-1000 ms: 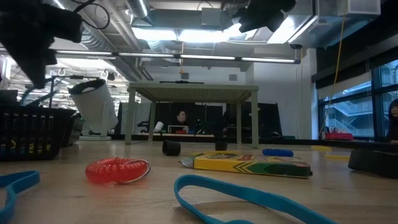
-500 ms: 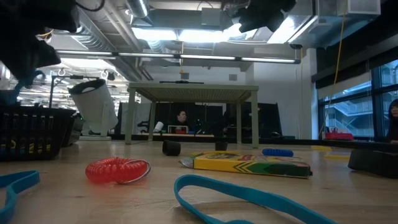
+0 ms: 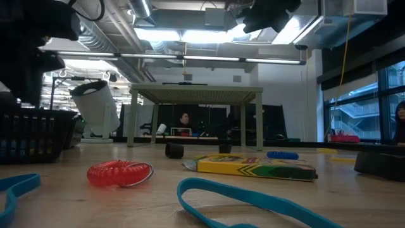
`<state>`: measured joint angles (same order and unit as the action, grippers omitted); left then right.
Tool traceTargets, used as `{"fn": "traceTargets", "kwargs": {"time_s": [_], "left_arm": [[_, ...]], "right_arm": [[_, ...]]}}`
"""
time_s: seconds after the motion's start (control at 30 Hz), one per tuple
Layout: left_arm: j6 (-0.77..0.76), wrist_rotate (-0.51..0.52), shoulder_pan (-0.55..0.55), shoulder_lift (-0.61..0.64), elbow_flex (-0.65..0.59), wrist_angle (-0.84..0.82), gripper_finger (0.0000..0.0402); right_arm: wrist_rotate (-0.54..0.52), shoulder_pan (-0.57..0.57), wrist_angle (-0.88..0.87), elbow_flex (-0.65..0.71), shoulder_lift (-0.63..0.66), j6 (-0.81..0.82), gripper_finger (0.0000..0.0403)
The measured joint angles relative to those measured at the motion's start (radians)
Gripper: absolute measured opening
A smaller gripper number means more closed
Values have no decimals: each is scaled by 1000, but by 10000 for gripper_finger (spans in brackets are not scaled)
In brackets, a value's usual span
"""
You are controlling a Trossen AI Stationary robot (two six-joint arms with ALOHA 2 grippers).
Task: Pick & Place Office Desk Supplies
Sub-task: Put the yellow rubber band into the middle black bin
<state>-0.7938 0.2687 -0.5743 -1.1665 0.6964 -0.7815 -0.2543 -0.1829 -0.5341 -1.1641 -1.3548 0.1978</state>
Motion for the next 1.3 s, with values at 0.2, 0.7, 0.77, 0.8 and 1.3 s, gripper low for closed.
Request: {"fn": "traceTargets", "kwargs": {"time_s": [0.2,0.7,0.77,0.8,1.3], "left_arm": [[3,109,1,11,5,26,93],[112,215,1,13,141,31,93],[112,214,1,13,141,29,93],[112,214,1,13,141,30,93],[169,236,1,13,141,30,91]], "right_arm": [[-34,5,-124,-1,0,12,136],[-61,212,-525,196,0,398,136],[-57,246,-502,256,0,401,136],[-51,268,-491,284,-1,400,136],[35,571,-171,518,0,213,136]]}}
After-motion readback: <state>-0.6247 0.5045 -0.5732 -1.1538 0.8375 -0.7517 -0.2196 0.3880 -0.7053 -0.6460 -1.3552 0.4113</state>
